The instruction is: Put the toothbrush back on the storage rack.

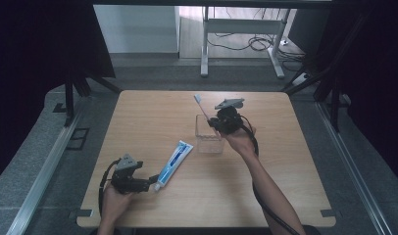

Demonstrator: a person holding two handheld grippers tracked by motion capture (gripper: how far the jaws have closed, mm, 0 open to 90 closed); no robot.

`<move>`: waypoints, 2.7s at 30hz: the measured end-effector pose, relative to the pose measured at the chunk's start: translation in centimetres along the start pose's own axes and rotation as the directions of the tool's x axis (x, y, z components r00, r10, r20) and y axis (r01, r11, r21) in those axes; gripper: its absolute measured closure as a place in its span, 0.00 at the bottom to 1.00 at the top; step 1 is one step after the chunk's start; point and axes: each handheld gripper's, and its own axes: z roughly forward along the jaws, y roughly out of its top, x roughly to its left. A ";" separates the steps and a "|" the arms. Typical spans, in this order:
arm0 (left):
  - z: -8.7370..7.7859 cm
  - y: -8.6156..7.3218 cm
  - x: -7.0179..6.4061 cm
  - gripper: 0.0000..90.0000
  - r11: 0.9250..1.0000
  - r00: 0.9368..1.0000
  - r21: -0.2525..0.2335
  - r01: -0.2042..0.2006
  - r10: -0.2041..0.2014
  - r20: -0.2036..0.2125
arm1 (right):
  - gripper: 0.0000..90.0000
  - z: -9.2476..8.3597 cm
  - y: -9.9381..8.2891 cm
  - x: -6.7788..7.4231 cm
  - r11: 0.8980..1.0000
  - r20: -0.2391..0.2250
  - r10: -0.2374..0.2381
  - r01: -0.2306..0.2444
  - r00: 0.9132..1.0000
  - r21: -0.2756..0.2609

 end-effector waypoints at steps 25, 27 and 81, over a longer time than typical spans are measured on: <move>0.2 0.0 -0.2 0.14 1.000 1.000 0.007 -0.006 0.005 0.007 | 0.94 2.4 -1.5 -0.4 0.995 0.004 -0.001 0.001 1.000 0.096; 0.3 0.0 -0.2 0.14 1.000 1.000 0.008 -0.008 0.008 0.007 | 0.94 2.5 -1.5 -0.4 0.994 0.004 -0.004 0.003 1.000 0.111; 0.2 0.3 -0.5 0.15 1.000 1.000 0.001 -0.016 0.016 0.006 | 0.61 -0.3 -0.5 0.0 0.988 -0.038 -0.049 0.054 0.998 0.142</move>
